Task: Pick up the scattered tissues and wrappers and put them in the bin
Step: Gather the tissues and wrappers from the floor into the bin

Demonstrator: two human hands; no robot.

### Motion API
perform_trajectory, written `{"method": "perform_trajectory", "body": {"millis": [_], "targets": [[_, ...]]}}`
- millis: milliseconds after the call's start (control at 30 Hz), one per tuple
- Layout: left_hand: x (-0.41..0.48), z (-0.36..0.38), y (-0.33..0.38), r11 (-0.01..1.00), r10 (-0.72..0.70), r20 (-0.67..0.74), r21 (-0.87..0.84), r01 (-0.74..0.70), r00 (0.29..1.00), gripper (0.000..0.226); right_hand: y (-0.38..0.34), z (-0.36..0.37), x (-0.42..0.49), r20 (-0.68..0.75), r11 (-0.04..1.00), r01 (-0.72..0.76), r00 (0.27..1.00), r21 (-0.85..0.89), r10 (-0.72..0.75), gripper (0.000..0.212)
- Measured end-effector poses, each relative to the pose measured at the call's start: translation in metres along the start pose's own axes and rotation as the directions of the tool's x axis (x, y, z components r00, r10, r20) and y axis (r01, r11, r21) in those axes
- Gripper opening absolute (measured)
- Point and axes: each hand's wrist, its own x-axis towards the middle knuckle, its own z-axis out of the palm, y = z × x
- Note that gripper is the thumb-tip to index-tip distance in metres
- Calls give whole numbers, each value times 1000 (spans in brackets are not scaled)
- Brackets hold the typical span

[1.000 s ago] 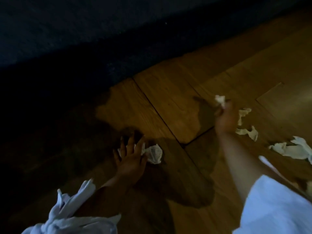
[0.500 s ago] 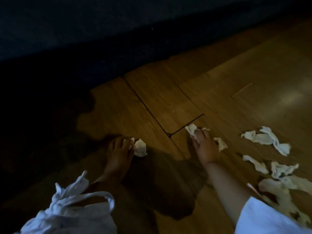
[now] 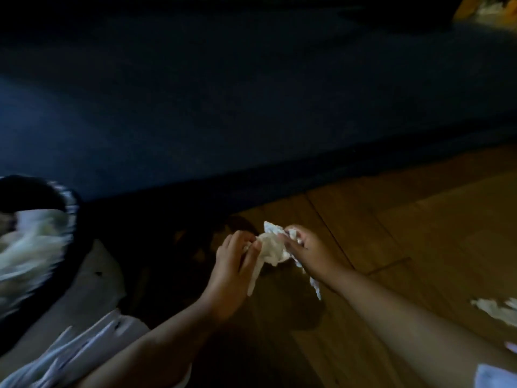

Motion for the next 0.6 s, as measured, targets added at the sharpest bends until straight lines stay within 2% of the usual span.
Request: {"method": "perform_trajectory", "body": {"millis": [67, 167, 300, 433, 500, 533, 567, 600], "targets": [[-18, -45, 13, 995, -19, -129, -100, 6, 991, 16, -49, 28, 12, 52, 999, 49, 997, 12, -50, 12], [-48, -112, 26, 981, 52, -372, -153, -117, 927, 21, -117, 76, 30, 125, 991, 130, 983, 33, -133, 15], [-84, -192, 31, 958, 68, -608, -181, -221, 791, 18, -199, 152, 51, 197, 958, 256, 940, 130, -278, 18], [-108, -262, 20, 960, 73, -776, -116, -256, 626, 18, -251, 237, 70, 132, 934, 288, 938, 212, -320, 30], [-112, -287, 10, 966, 62, -830, -89, -241, 555, 16, -259, 275, 78, 139, 933, 241, 948, 268, -285, 24], [-113, -296, 4, 973, 62, -837, -70, -219, 543, 13, -259, 291, 83, 175, 937, 219, 946, 271, -271, 20], [-112, -303, -5, 987, 57, -833, -35, -156, 550, 6, -256, 305, 87, 232, 960, 216, 939, 181, -255, 18], [-111, -309, -15, 999, 39, -815, 18, -43, 579, 5, -249, 317, 91, 302, 973, 228, 927, 19, -223, 27]]}}
